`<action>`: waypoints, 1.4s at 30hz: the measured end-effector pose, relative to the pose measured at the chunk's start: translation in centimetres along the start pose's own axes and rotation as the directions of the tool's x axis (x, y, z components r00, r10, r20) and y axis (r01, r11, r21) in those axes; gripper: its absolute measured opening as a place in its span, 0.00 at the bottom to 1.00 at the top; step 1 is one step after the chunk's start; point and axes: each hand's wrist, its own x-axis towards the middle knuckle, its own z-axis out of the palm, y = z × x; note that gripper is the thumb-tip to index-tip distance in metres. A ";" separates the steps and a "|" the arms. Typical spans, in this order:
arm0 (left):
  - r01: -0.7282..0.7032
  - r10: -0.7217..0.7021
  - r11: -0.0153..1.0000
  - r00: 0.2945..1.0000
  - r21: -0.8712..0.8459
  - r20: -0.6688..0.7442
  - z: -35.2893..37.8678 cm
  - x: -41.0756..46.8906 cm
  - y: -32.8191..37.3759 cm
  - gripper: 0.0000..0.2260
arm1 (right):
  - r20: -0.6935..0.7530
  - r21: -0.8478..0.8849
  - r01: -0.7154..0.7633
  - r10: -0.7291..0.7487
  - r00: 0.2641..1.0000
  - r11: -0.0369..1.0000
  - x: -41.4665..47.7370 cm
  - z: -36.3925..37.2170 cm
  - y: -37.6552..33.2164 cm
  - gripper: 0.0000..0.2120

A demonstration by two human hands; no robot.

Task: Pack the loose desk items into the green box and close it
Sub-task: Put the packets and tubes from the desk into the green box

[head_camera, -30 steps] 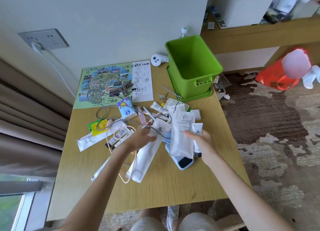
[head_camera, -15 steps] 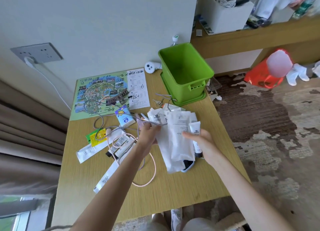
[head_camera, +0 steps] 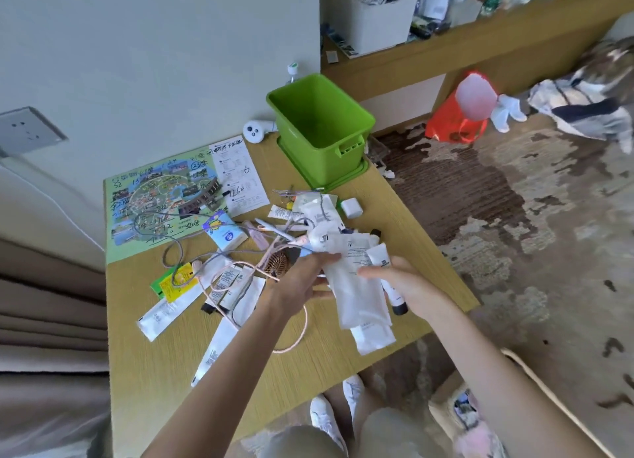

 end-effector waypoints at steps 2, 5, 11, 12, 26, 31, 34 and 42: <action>0.051 -0.053 0.998 0.998 0.040 0.040 1.4 0.2 -0.6 0.13 | -0.034 -0.005 -0.003 0.003 0.999 1.000 -1.2 -1.2 0.4 0.05; 0.130 -0.132 0.991 0.982 0.026 0.135 3.6 0.6 -1.0 0.14 | -0.087 -0.012 -0.030 0.029 0.996 0.999 -2.9 -3.3 0.8 0.11; 0.070 -0.077 0.995 0.992 -0.073 -0.103 6.4 3.9 -1.3 0.10 | -0.139 0.022 -0.015 0.018 0.990 1.000 -5.2 -6.5 1.9 0.09; 0.044 -0.057 0.995 0.988 -0.095 -0.144 6.2 4.7 -1.3 0.09 | -0.147 0.017 -0.010 0.013 0.989 1.000 -5.2 -6.7 2.0 0.09; 0.131 -0.136 0.991 0.972 -0.041 -0.190 0.6 8.2 2.2 0.21 | -0.198 0.182 0.131 -0.094 0.976 0.975 -3.0 -7.1 0.7 0.08; 0.227 -0.248 0.948 0.966 0.222 0.073 1.6 5.5 4.2 0.37 | -0.329 0.276 0.202 -0.105 0.938 0.940 0.0 -5.1 -2.1 0.13; 0.052 -0.068 0.983 0.994 0.174 0.087 2.8 5.2 7.4 0.32 | -0.362 0.309 0.230 -0.109 0.926 0.923 2.4 -3.9 -5.1 0.14; -0.319 0.385 0.883 0.912 0.345 -0.143 2.1 9.4 16.9 0.18 | -0.235 0.234 0.370 -0.317 0.919 0.899 11.1 -1.9 -16.8 0.09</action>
